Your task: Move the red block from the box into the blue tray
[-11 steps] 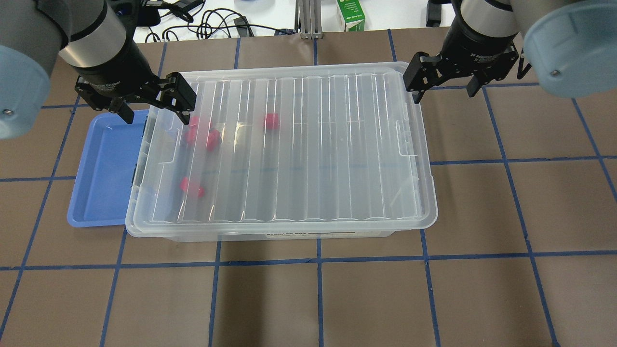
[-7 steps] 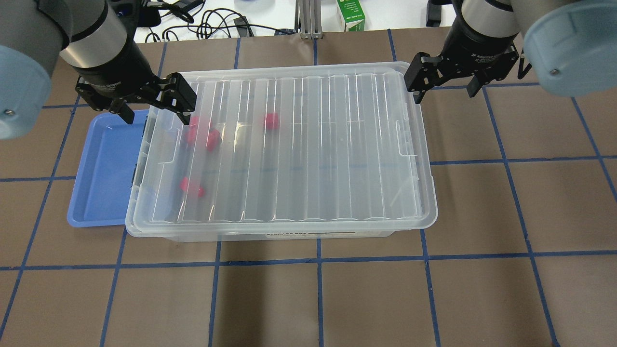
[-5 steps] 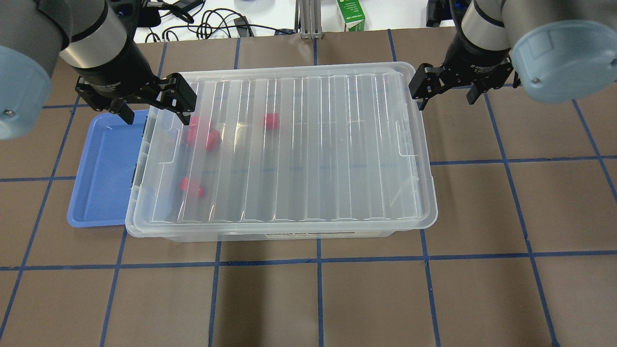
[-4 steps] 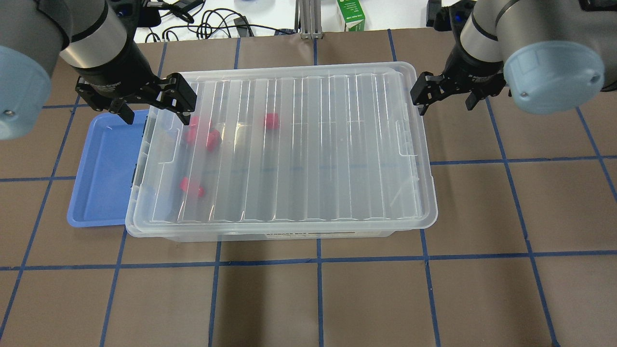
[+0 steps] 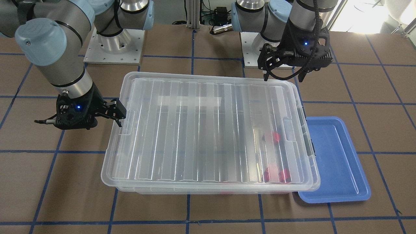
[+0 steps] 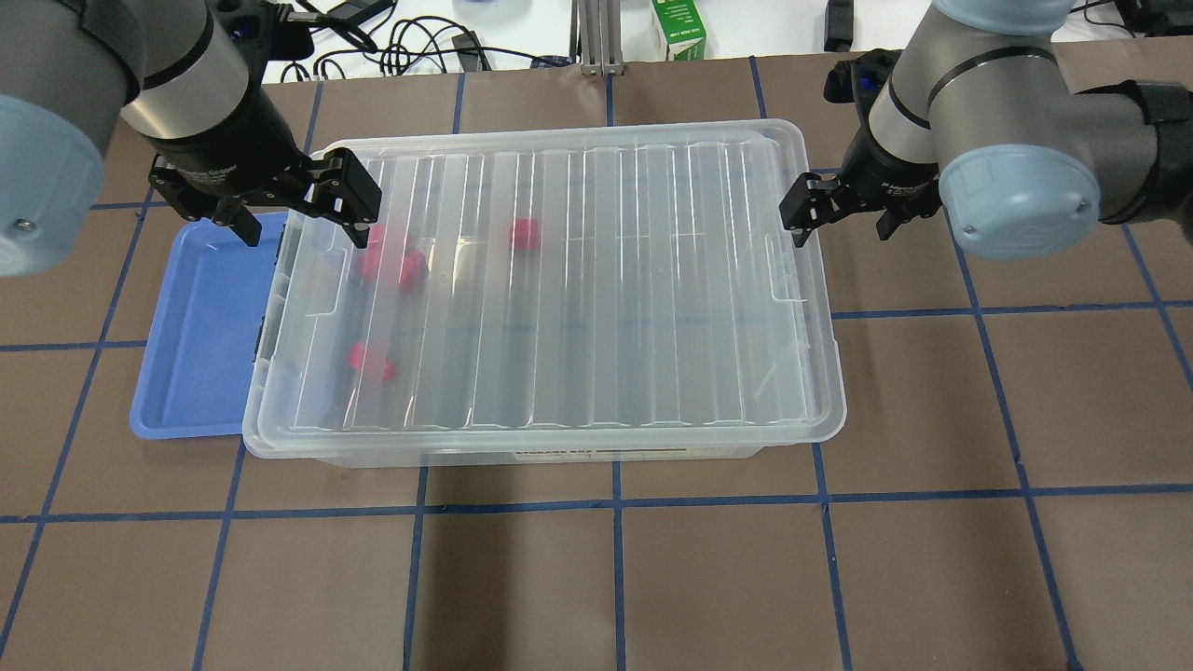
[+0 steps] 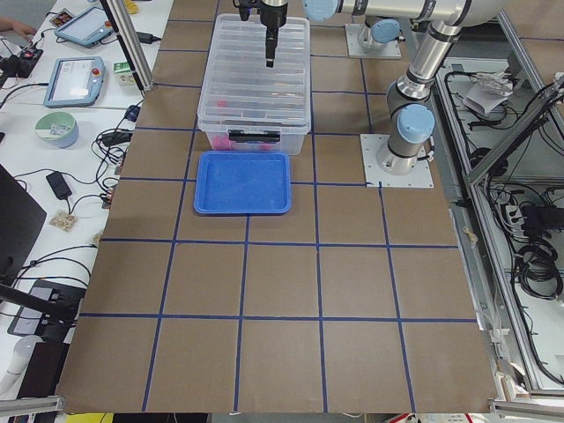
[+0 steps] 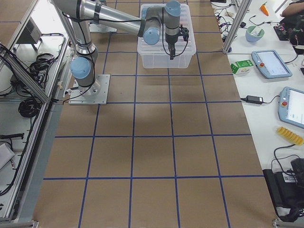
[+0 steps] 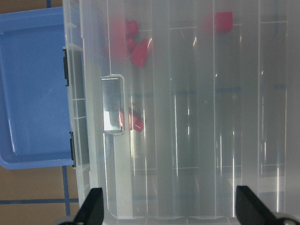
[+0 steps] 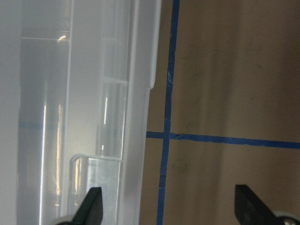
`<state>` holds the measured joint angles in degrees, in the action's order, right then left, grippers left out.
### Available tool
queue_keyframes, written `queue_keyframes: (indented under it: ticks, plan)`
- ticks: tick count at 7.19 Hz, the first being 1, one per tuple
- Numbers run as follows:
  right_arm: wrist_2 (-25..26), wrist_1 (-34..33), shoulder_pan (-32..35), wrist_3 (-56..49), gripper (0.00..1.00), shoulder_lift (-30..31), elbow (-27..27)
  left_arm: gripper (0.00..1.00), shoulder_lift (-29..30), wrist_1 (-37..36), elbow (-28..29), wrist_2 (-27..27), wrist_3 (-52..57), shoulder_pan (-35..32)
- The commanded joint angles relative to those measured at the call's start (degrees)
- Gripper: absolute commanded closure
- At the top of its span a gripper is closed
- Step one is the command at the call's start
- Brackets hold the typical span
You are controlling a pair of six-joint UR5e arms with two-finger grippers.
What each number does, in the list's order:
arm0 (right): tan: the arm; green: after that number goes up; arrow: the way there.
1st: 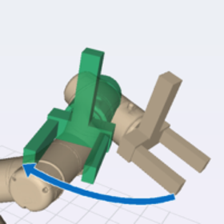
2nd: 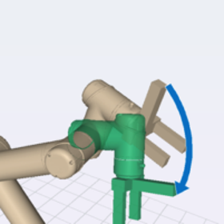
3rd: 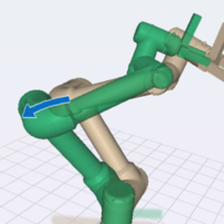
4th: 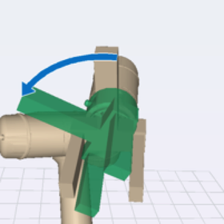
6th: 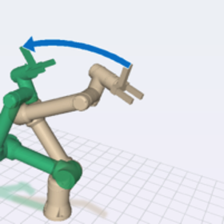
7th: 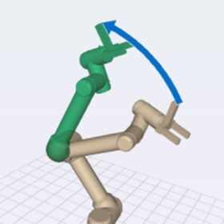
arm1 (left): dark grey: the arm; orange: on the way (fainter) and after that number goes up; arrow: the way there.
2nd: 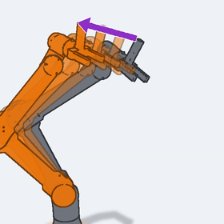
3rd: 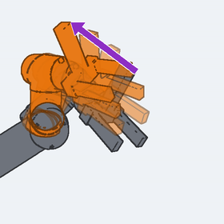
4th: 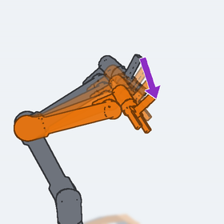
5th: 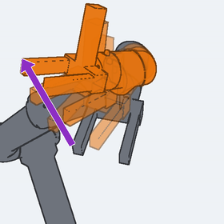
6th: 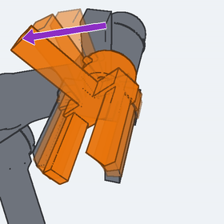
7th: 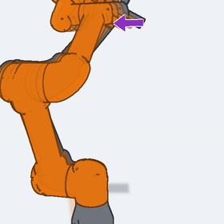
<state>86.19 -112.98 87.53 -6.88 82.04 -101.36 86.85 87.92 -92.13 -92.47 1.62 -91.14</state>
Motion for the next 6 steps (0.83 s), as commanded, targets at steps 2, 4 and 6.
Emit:
queue_keyframes:
  ticks: [2, 4, 6]
  plan:
    - [0.73, -0.31, 0.01, -0.06, 0.00, -0.82, -0.06, 0.00, -0.01, -0.03, -0.06, 0.01, -0.04, 0.00]
    - [4.74, -0.40, -0.25, -0.15, 0.00, -1.09, -0.06, 0.00, -0.01, -0.03, -0.06, 0.01, -0.04, 0.00]
    - [8.01, -0.40, -0.43, -0.24, 0.00, -1.09, 0.02, 0.00, -0.01, -0.03, 0.20, 0.10, -0.04, 0.00]
